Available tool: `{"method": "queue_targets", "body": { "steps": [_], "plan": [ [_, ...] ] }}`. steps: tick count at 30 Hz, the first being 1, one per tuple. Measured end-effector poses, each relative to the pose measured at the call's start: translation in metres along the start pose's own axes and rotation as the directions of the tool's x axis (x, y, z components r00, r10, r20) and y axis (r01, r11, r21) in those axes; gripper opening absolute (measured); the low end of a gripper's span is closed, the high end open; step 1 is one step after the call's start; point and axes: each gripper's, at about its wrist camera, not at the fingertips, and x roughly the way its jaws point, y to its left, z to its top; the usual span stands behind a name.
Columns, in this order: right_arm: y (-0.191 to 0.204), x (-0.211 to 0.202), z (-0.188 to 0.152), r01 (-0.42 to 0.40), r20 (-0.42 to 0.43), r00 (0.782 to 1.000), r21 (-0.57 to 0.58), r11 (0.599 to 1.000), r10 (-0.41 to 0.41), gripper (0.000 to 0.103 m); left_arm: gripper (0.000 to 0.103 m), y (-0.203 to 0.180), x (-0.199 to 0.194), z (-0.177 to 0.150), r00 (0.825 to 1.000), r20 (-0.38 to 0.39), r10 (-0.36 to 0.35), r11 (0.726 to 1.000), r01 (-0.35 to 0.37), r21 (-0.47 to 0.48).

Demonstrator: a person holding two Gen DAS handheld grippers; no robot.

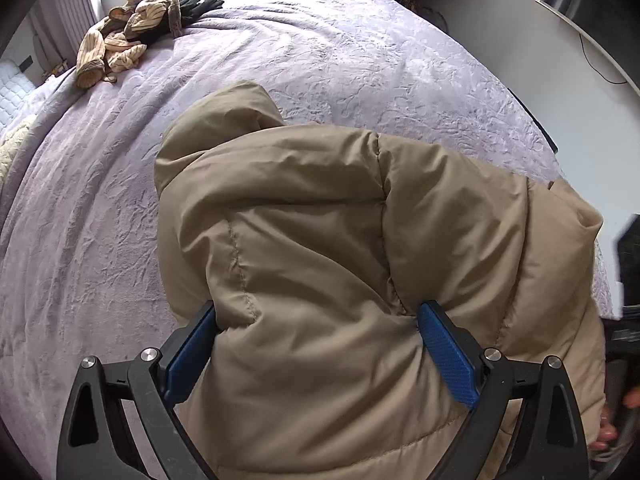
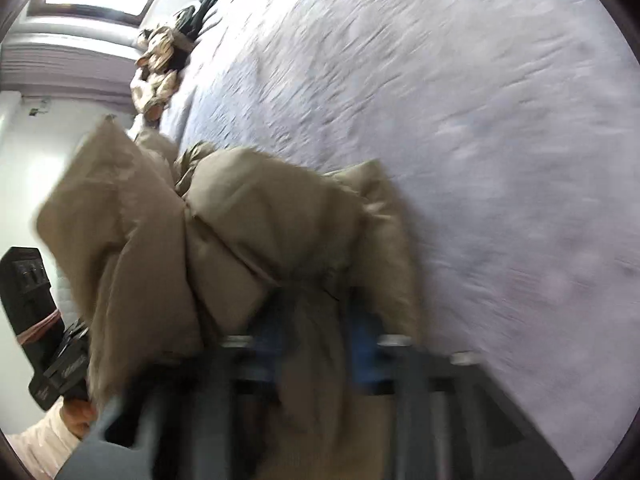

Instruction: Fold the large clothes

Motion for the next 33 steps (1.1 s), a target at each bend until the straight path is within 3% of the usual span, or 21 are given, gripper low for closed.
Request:
{"method": "queue_targets", "body": {
  "steps": [2, 6, 11, 13, 14, 15, 18, 22, 23, 25, 27, 29, 33],
  "plan": [
    [-0.013, -0.027, -0.009, -0.002, 0.048, 0.999, 0.036, 0.999, 0.0, 0.082, 0.096, 0.0, 0.001, 0.0, 1.0, -0.002, 0.002, 1.0, -0.002, 0.002],
    [-0.014, -0.07, -0.019, -0.028, 0.129, 0.991, 0.103, 0.994, 0.015, 0.082, 0.097, -0.001, 0.002, 0.0, 1.0, 0.0, 0.016, 1.0, -0.016, 0.004],
    [0.018, -0.085, -0.025, -0.089, 0.121, 0.989, 0.008, 0.996, 0.087, 0.081, 0.097, -0.003, 0.003, 0.0, 1.0, -0.001, 0.024, 1.0, -0.024, 0.006],
    [0.029, -0.069, -0.023, -0.108, 0.075, 0.991, -0.016, 0.994, 0.109, 0.044, 0.097, -0.002, 0.003, 0.0, 1.0, -0.004, 0.028, 1.0, -0.028, 0.004],
    [0.031, -0.06, -0.022, -0.114, 0.049, 0.992, -0.02, 0.993, 0.114, 0.003, 0.097, 0.0, 0.002, 0.001, 1.0, -0.006, 0.029, 1.0, -0.029, -0.001],
    [0.033, -0.051, -0.021, -0.086, 0.028, 0.996, -0.022, 0.996, 0.087, 0.004, 0.097, 0.003, 0.0, 0.001, 1.0, -0.004, 0.016, 1.0, -0.016, -0.015],
    [0.035, -0.026, -0.028, 0.11, 0.008, 0.994, -0.129, 0.986, -0.11, 0.004, 0.097, 0.009, 0.001, 0.002, 1.0, -0.006, -0.006, 0.999, 0.006, -0.049],
    [0.011, -0.006, -0.035, 0.108, -0.053, 0.992, -0.089, 0.99, -0.113, 0.005, 0.097, -0.001, 0.007, 0.0, 0.999, -0.021, 0.035, 0.999, -0.035, 0.006],
    [0.009, -0.009, -0.034, 0.098, -0.043, 0.994, -0.076, 0.992, -0.102, 0.007, 0.097, 0.0, 0.007, 0.001, 0.999, -0.023, 0.033, 0.999, -0.033, 0.002],
    [0.006, -0.026, -0.033, 0.093, 0.002, 0.996, -0.049, 0.994, -0.093, 0.025, 0.097, 0.004, 0.008, 0.001, 0.999, -0.029, 0.022, 1.0, -0.023, -0.01],
    [0.004, -0.044, -0.032, 0.113, 0.045, 0.993, -0.052, 0.992, -0.111, 0.103, 0.097, 0.006, 0.008, 0.002, 0.999, -0.032, 0.019, 1.0, -0.019, -0.012],
    [0.001, -0.06, -0.031, 0.104, 0.075, 0.992, -0.065, 0.992, -0.099, 0.103, 0.097, 0.008, 0.008, 0.002, 0.999, -0.033, 0.016, 1.0, -0.017, -0.013],
    [-0.012, -0.049, -0.022, 0.01, -0.039, 0.999, -0.04, 0.999, -0.012, 0.103, 0.097, 0.008, 0.009, 0.002, 0.999, -0.035, 0.018, 1.0, -0.018, -0.008]
  ]
}}
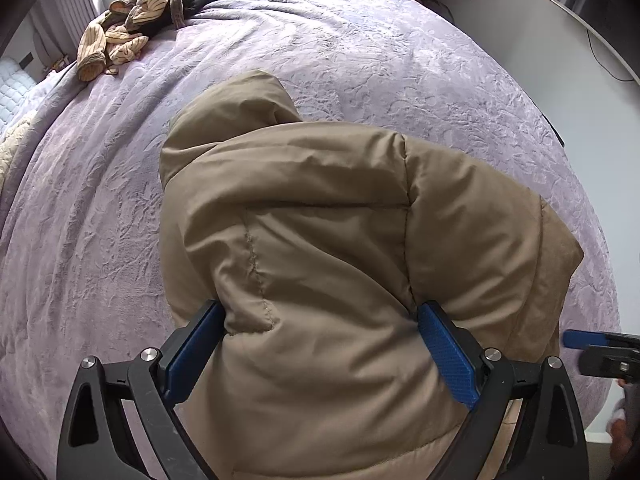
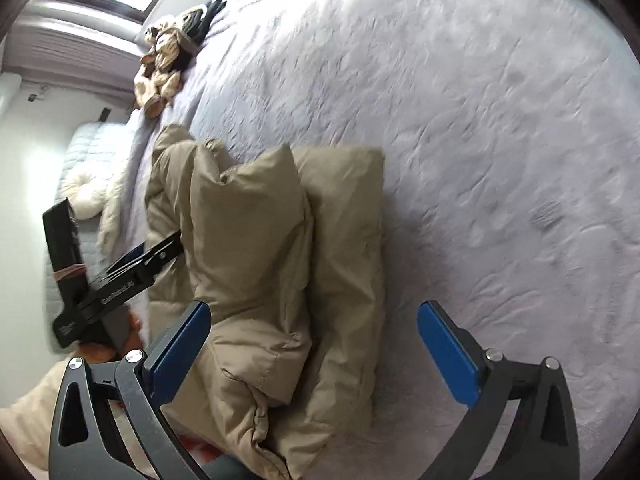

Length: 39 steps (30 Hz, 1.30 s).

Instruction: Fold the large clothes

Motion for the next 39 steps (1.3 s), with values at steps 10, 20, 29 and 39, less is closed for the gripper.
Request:
{"method": "queue_targets", "body": {
  "steps": [10, 20, 29, 39],
  "plan": [
    [-0.019, 0.072, 0.017, -0.072, -0.166, 0.983, 0.06, 0.996, 0.081, 0.103, 0.102, 0.056, -0.021, 0.0, 0.981, -0.027, -0.193, 0.981, 0.192, -0.034],
    [-0.032, 0.084, 0.016, -0.179, -0.181, 0.965, 0.083, 0.98, 0.192, 0.103, 0.102, 0.163, 0.048, -0.041, 0.743, -0.055, -0.667, 0.669, 0.564, -0.484],
    [-0.027, 0.095, 0.031, -0.271, -0.212, 0.938, 0.045, 0.962, 0.274, 0.103, 0.103, 0.144, 0.087, -0.047, 0.656, -0.054, -0.753, 0.587, 0.633, -0.505],
    [-0.005, 0.11, 0.038, -0.309, -0.182, 0.93, 0.092, 0.947, 0.321, 0.074, 0.09, 0.115, 0.057, -0.045, 0.738, 0.011, -0.674, 0.648, 0.598, -0.472]
  ]
}}
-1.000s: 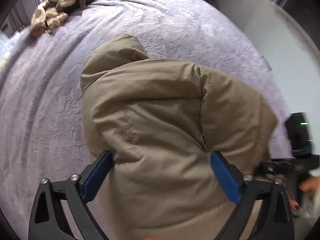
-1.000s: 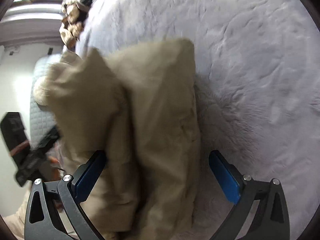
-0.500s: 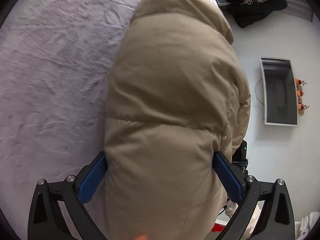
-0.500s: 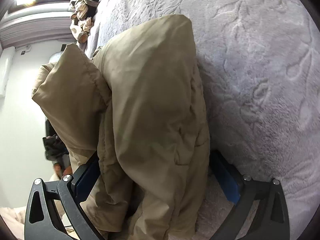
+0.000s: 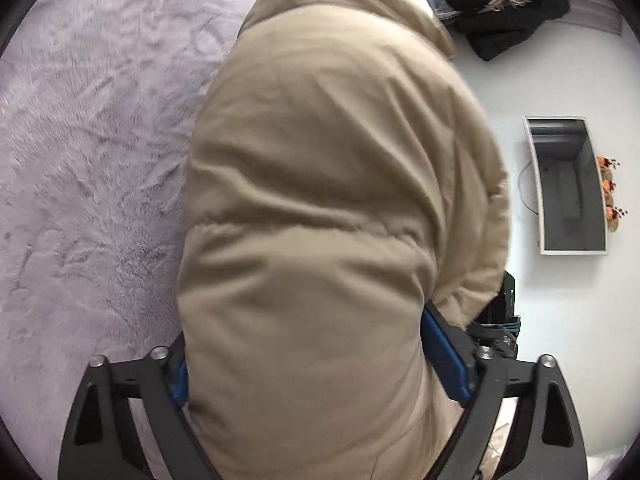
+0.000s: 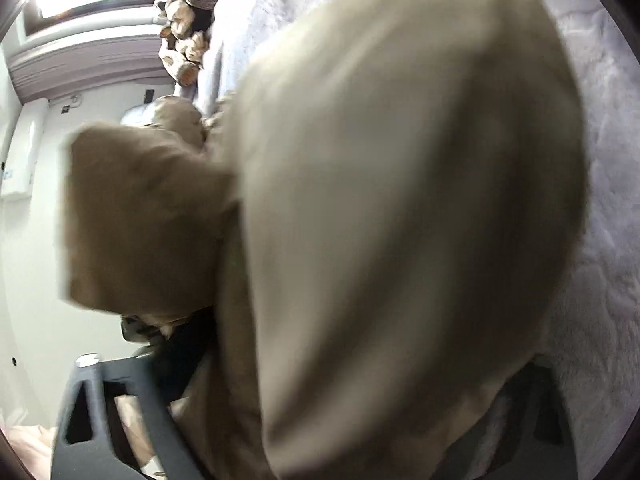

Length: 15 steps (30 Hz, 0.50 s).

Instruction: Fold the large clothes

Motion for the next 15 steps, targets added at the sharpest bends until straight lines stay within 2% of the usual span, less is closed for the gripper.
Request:
{"method": "queue_targets", "body": {
  "steps": [3, 7, 12, 15],
  "plan": [
    [0.015, -0.011, -0.007, 0.003, 0.03, 1.0, -0.025, 1.0, -0.002, 0.066, 0.09, -0.019, -0.012, -0.004, 1.0, 0.011, -0.009, 0.998, 0.008, 0.067],
    [0.044, -0.014, -0.021, -0.009, 0.067, 0.998, -0.072, 0.997, 0.014, 0.065, 0.09, -0.032, -0.042, 0.0, 0.999, 0.033, -0.028, 0.992, 0.024, 0.126],
    [0.082, -0.002, -0.032, -0.029, 0.111, 0.993, -0.095, 0.995, 0.04, 0.065, 0.09, -0.023, -0.093, 0.013, 0.997, 0.061, -0.05, 0.985, 0.039, 0.167],
    [0.114, 0.022, -0.037, -0.019, 0.131, 0.991, -0.127, 0.992, 0.036, 0.065, 0.09, -0.004, -0.126, 0.025, 0.996, 0.071, -0.049, 0.983, 0.036, 0.179]
  ]
}}
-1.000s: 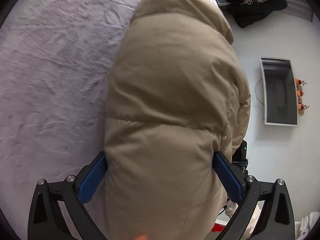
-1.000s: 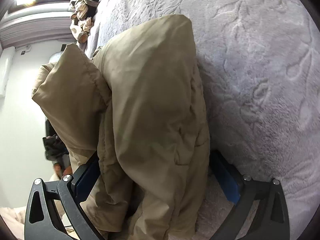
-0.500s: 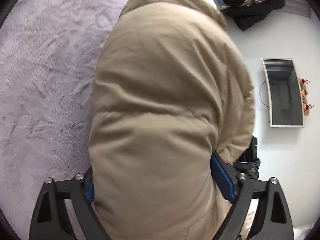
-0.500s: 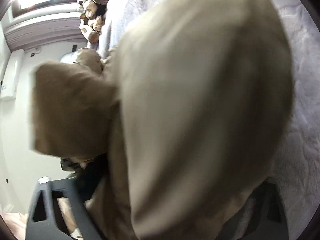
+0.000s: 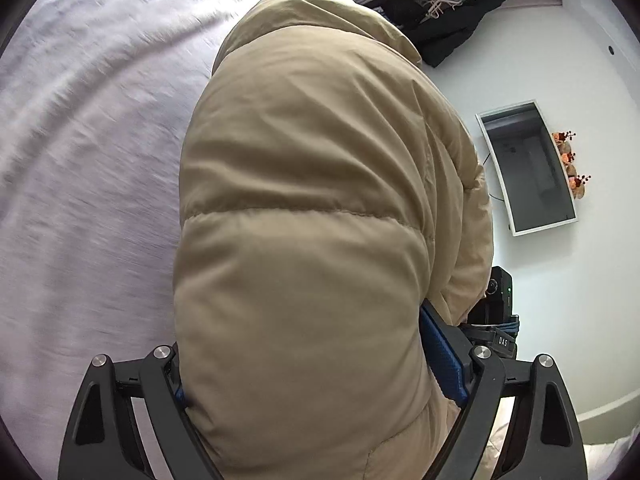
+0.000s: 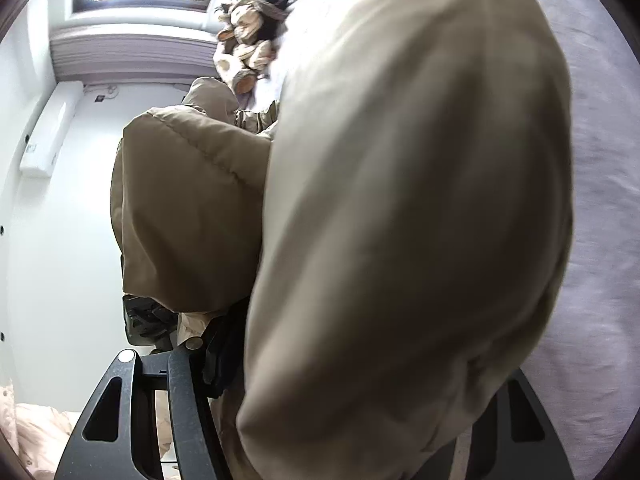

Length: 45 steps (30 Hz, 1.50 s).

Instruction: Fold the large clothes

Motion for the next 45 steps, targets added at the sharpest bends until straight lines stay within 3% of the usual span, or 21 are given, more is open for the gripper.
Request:
{"method": "queue_targets", "body": {
  "steps": [10, 16, 20, 24, 27, 32, 39, 40, 41, 43, 45],
  "plan": [
    [0.064, 0.122, -0.001, -0.029, -0.005, 1.0, -0.01, 1.0, 0.029, 0.065, 0.09, 0.087, -0.092, 0.049, 0.995, 0.049, 0.085, 0.996, -0.084, -0.029],
    [0.069, 0.177, 0.011, 0.003, -0.048, 0.999, -0.019, 1.0, -0.004, 0.065, 0.09, 0.14, -0.097, 0.061, 0.985, 0.07, 0.155, 0.985, -0.148, -0.092],
    [0.053, 0.205, 0.017, 0.051, -0.089, 0.995, -0.006, 0.999, -0.052, 0.067, 0.09, 0.16, -0.082, 0.047, 0.982, 0.082, 0.17, 0.978, -0.158, -0.137],
    [0.04, 0.199, 0.015, 0.067, -0.106, 0.992, 0.02, 0.998, -0.065, 0.072, 0.092, 0.161, -0.086, 0.03, 0.975, 0.092, 0.202, 0.974, -0.191, -0.118],
    [0.053, 0.205, 0.021, 0.122, -0.121, 0.985, 0.015, 0.992, -0.12, 0.074, 0.094, 0.146, -0.076, 0.034, 0.966, 0.093, 0.241, 0.967, -0.232, -0.105],
    [0.07, 0.167, 0.017, 0.234, -0.111, 0.965, -0.03, 0.972, -0.236, 0.074, 0.095, 0.129, -0.066, 0.039, 0.945, 0.103, 0.31, 0.948, -0.3, -0.102],
    [0.098, 0.101, -0.024, 0.383, 0.038, 0.923, -0.053, 0.922, -0.382, 0.074, 0.095, 0.105, -0.06, 0.033, 0.922, 0.124, 0.367, 0.929, -0.357, -0.098],
    [0.105, 0.079, -0.005, 0.39, 0.068, 0.92, -0.053, 0.919, -0.387, 0.074, 0.095, 0.108, -0.062, 0.03, 0.921, 0.124, 0.37, 0.928, -0.36, -0.097],
    [0.113, 0.066, -0.007, 0.394, 0.103, 0.916, -0.061, 0.917, -0.387, 0.073, 0.095, 0.107, -0.063, 0.03, 0.92, 0.124, 0.373, 0.927, -0.363, -0.098],
    [0.127, 0.05, -0.011, 0.375, 0.137, 0.922, -0.092, 0.922, -0.362, 0.06, 0.095, 0.098, -0.06, 0.03, 0.918, 0.123, 0.378, 0.925, -0.368, -0.099],
    [0.145, 0.068, -0.009, 0.367, 0.136, 0.926, -0.115, 0.923, -0.351, 0.041, 0.095, 0.098, -0.058, 0.032, 0.914, 0.124, 0.387, 0.921, -0.376, -0.101]
  ]
}}
